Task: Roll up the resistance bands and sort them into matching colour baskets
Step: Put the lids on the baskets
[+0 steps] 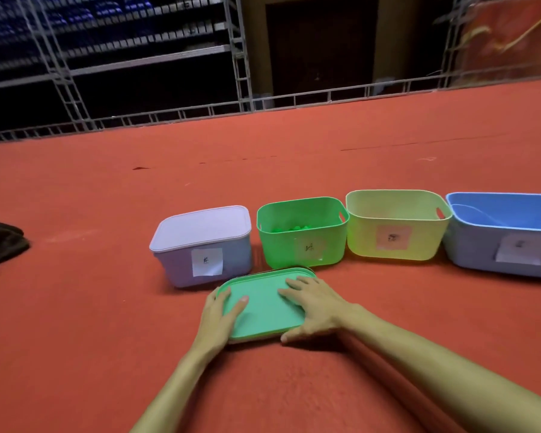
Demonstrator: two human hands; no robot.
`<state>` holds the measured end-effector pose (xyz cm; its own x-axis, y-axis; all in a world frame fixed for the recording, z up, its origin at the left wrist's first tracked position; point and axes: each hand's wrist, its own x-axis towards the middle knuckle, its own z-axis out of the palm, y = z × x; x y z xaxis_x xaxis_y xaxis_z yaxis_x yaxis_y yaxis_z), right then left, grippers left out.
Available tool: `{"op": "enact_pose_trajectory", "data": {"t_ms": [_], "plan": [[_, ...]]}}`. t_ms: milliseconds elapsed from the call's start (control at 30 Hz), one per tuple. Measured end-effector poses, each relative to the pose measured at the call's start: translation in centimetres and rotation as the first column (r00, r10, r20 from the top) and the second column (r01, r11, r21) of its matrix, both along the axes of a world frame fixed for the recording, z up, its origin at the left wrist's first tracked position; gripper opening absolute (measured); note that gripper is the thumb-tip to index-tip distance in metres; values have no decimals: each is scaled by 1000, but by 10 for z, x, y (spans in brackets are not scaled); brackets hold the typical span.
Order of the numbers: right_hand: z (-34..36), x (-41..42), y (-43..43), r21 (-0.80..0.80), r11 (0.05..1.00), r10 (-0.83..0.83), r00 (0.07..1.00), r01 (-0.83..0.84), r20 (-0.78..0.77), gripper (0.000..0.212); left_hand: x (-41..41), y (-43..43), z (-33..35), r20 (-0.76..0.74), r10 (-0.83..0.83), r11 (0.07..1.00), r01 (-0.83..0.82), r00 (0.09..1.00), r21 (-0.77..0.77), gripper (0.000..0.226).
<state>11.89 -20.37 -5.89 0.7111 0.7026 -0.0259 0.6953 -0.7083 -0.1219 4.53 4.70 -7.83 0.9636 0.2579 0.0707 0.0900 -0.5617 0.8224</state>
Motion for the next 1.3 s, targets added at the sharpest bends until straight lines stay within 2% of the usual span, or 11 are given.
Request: {"op": "enact_pose_trajectory", "data": {"t_ms": [100, 200, 333, 433, 500, 600, 767, 933, 1100, 1233, 1300], "plan": [[8, 0, -40, -1, 1000, 2, 1000, -2, 16, 107, 8, -35, 1, -6, -26, 1000, 26, 1000, 11, 70], [22, 2, -73, 63, 998, 11, 999, -14, 41, 82, 19, -63, 4, 26, -54, 998, 53, 998, 25, 82], [35, 11, -96, 353, 934, -16, 985, -47, 173, 39, 31, -92, 33, 149, -57, 985, 80, 987, -156, 45], [53, 28, -95, 488, 870, -102, 947, -64, 305, 19, 43, -99, 62, 296, -12, 967, 86, 955, -241, 61], [71, 46, -87, 556, 829, -146, 937, -58, 316, 20, 56, -99, 80, 382, 53, 979, 26, 923, -200, 53], [102, 85, -77, 623, 782, -198, 956, 20, 217, 31, 83, -97, 107, 466, 47, 995, -2, 884, -96, 17], [144, 160, -56, 589, 794, -235, 970, 153, 66, 17, 146, -85, 108, 415, -108, 955, -22, 903, 296, 75], [141, 227, -32, 431, 865, -253, 965, 257, -68, 26, 177, -79, 93, 287, -257, 748, 2, 923, 664, 77], [119, 266, -18, 333, 903, -284, 959, 273, -16, 31, 189, -83, 79, 101, -305, 682, 143, 947, 717, 80], [101, 281, -11, 303, 915, -298, 953, 267, 60, 28, 207, -86, 81, 64, -283, 675, 151, 957, 722, 67], [90, 287, -8, 268, 924, -290, 957, 274, 20, 33, 211, -89, 80, 60, -262, 654, 131, 963, 745, 73]]}}
